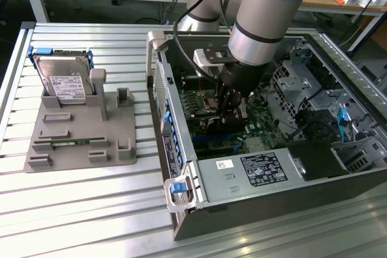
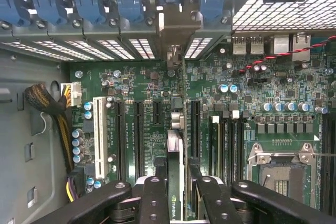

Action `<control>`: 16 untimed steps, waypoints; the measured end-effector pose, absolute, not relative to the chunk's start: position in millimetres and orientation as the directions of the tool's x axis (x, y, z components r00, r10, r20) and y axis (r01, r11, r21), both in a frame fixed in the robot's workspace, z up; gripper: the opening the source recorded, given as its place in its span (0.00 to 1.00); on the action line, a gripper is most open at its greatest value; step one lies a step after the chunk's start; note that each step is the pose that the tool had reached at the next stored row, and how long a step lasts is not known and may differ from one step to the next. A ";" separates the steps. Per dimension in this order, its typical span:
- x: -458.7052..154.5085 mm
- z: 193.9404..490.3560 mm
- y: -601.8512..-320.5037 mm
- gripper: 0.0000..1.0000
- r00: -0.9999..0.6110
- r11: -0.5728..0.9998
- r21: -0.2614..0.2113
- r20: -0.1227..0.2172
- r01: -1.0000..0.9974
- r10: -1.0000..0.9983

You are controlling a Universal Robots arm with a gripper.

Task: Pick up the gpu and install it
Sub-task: 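Insert the gpu into the slot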

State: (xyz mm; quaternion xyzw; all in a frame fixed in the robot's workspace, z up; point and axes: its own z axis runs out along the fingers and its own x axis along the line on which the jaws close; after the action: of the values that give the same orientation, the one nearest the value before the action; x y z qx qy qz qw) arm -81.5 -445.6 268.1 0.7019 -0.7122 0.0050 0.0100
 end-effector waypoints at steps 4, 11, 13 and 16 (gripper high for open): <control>-81.6 268.3 -446.2 0.26 -0.015 0.015 0.007 0.022 -1.000 -1.000; -81.6 267.2 -446.7 0.26 -0.015 0.015 0.007 0.022 -1.000 -1.000; -81.6 265.9 -446.7 0.26 -0.015 0.015 0.007 0.022 -1.000 -1.000; -81.6 264.7 -446.7 0.26 -0.015 0.015 0.007 0.021 -1.000 -1.000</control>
State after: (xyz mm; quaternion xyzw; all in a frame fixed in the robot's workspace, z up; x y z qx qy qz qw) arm -81.6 -446.7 264.7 0.7019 -0.7122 0.0050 0.0100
